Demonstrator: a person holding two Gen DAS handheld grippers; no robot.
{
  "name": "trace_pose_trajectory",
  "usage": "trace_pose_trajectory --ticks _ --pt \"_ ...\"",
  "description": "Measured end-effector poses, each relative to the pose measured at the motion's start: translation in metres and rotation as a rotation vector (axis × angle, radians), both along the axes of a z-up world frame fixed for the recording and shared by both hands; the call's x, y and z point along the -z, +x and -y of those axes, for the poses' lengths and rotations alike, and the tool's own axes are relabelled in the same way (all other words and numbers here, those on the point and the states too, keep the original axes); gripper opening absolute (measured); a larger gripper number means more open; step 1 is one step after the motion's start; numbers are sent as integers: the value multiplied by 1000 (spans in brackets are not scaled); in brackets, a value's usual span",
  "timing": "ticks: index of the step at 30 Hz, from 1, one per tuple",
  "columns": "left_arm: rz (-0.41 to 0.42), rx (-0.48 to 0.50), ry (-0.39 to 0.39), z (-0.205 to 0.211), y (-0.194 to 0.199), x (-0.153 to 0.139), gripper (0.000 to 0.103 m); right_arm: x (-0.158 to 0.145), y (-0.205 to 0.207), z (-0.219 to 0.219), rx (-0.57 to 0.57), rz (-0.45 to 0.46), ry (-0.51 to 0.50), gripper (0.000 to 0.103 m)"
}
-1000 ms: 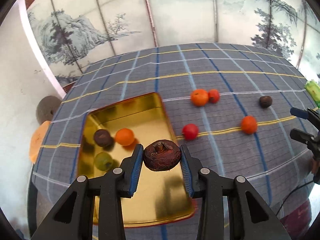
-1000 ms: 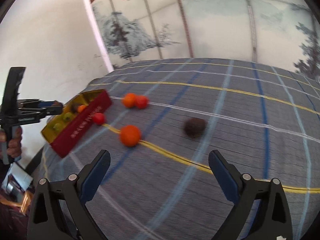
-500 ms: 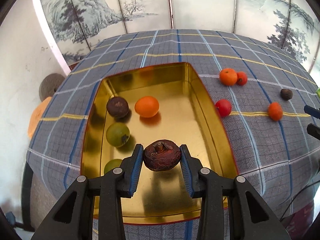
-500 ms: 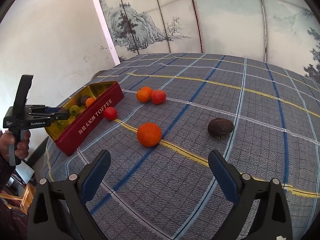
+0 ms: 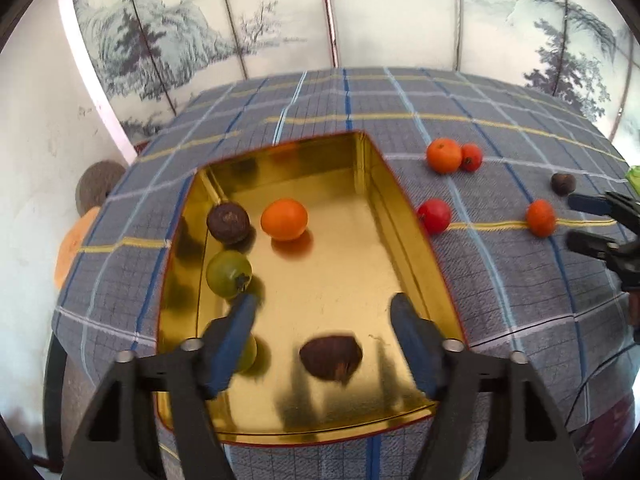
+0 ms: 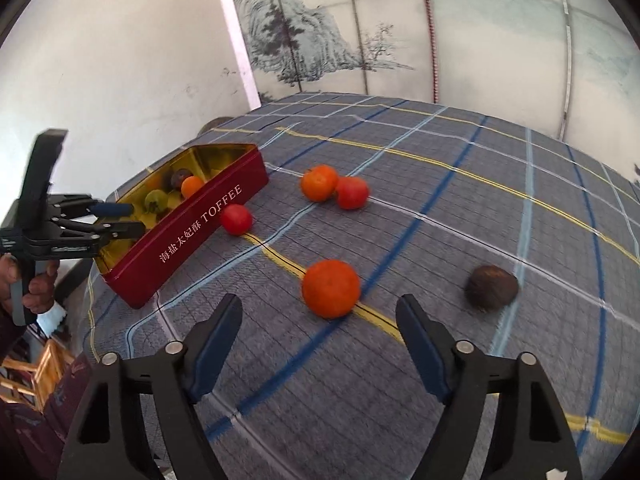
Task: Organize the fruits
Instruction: 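Lower the dried fruit into the tin and open the left gripper while the right gripper grasps an orange, then carry the orange into the tin and open the right gripper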
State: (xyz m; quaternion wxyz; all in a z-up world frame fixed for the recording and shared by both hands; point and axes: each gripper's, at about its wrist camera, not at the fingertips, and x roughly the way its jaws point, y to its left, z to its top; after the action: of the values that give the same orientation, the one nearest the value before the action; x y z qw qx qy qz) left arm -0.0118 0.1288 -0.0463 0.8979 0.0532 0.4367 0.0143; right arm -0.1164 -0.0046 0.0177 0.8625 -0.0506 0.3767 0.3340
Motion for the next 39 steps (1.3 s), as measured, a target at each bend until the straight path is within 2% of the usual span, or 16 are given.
trace_pose_trajectory --ticks 5,9,11,14,18,21,25,28,31,34,39 --pt "62 -26 5 -4 -17 -17 74 10 15 -16 -13 -19 -50 68" --pt "77 -71 -21 -12 -38 -22 74 18 23 -24 -21 -45 -101 53" --pt "88 -91 -9 -13 -51 -22 74 19 25 -25 -22 -44 -114 51" --pt "99 -113 26 -12 -66 -22 75 23 27 -28 -16 -54 -135 35" --pt "98 -137 43 -15 -74 -22 78 22 26 -28 -15 -52 -147 34" --pt "105 -156 36 -20 -75 -23 79 10 20 -31 -16 -34 -129 34" --pt "117 -189 11 -27 -77 -26 81 -30 6 -51 -81 21 -44 34" --pt "118 -210 22 -29 -78 -26 82 -56 0 -76 -158 43 10 34" --pt "115 -221 25 -31 -79 -25 82 -70 1 -111 -231 48 37 34" --pt "109 -234 21 -35 -81 -23 83 -71 5 -148 -287 41 28 34" --pt "92 -261 39 -45 -82 -17 84 -55 12 -188 -326 -10 26 34"
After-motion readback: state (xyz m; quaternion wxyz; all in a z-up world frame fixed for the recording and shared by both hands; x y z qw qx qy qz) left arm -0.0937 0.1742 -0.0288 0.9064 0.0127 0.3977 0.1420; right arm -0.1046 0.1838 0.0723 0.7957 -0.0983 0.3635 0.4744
